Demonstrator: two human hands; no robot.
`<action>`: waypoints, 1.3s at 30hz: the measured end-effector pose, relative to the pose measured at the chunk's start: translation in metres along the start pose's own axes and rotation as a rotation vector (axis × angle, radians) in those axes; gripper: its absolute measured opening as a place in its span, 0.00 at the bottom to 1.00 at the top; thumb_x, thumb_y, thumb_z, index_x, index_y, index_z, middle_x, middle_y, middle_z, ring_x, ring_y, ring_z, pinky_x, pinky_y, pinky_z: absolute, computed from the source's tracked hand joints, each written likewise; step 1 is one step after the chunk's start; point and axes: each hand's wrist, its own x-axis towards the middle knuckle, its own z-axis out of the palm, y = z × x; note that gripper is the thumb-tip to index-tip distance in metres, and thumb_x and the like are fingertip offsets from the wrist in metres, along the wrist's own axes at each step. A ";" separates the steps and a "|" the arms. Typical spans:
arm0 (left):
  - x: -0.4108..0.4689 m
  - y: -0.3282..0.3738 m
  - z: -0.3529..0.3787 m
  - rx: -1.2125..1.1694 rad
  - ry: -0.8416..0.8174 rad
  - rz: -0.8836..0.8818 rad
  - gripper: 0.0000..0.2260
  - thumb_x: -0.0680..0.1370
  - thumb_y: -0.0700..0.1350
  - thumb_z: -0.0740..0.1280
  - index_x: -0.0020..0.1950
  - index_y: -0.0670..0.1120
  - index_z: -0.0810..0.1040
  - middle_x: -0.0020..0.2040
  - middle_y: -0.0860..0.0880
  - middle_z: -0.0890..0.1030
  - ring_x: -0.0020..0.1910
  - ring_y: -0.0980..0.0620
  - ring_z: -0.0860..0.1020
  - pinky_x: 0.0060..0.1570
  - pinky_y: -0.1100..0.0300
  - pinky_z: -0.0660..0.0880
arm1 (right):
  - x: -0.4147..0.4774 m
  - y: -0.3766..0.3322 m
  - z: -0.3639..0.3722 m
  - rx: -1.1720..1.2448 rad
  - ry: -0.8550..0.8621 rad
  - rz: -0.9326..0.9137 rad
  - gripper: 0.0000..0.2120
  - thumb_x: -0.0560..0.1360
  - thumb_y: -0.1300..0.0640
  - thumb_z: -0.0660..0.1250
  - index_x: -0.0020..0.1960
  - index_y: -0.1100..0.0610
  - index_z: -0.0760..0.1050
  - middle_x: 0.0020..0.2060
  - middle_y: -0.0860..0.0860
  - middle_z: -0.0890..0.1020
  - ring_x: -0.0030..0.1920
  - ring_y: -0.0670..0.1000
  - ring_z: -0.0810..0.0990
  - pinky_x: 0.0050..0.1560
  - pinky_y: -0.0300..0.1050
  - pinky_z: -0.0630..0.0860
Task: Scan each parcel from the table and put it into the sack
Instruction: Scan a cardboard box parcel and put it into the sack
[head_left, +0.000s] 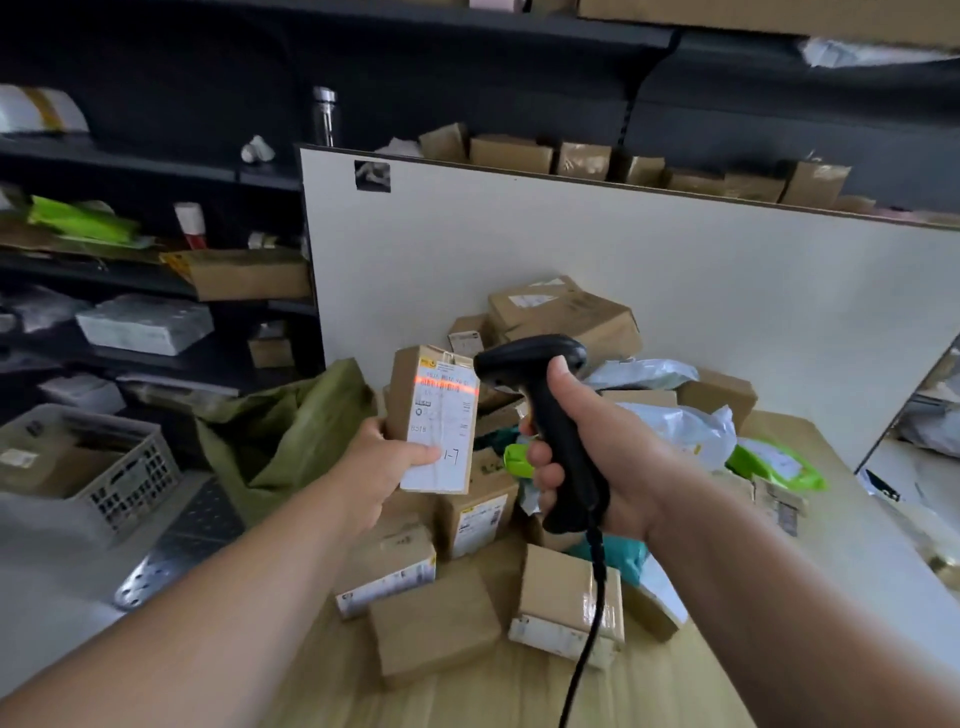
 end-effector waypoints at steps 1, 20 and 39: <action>0.007 0.001 -0.009 0.002 -0.001 -0.002 0.24 0.71 0.36 0.73 0.60 0.50 0.67 0.49 0.53 0.80 0.47 0.51 0.80 0.40 0.58 0.78 | 0.007 -0.001 0.008 0.007 0.001 0.012 0.30 0.66 0.28 0.66 0.41 0.57 0.75 0.29 0.51 0.75 0.25 0.48 0.71 0.28 0.42 0.72; 0.080 -0.003 -0.077 -0.071 0.236 -0.037 0.25 0.71 0.35 0.73 0.63 0.47 0.67 0.54 0.49 0.80 0.43 0.54 0.80 0.34 0.62 0.73 | 0.128 -0.016 0.056 0.020 -0.141 0.126 0.32 0.68 0.28 0.66 0.48 0.58 0.78 0.29 0.51 0.74 0.23 0.48 0.71 0.27 0.41 0.72; 0.262 -0.003 -0.264 -0.011 0.120 -0.166 0.22 0.70 0.36 0.75 0.56 0.51 0.69 0.49 0.53 0.80 0.45 0.54 0.79 0.38 0.61 0.75 | 0.302 -0.025 0.232 0.006 -0.006 0.182 0.30 0.70 0.28 0.63 0.43 0.57 0.74 0.28 0.51 0.74 0.23 0.48 0.70 0.28 0.41 0.71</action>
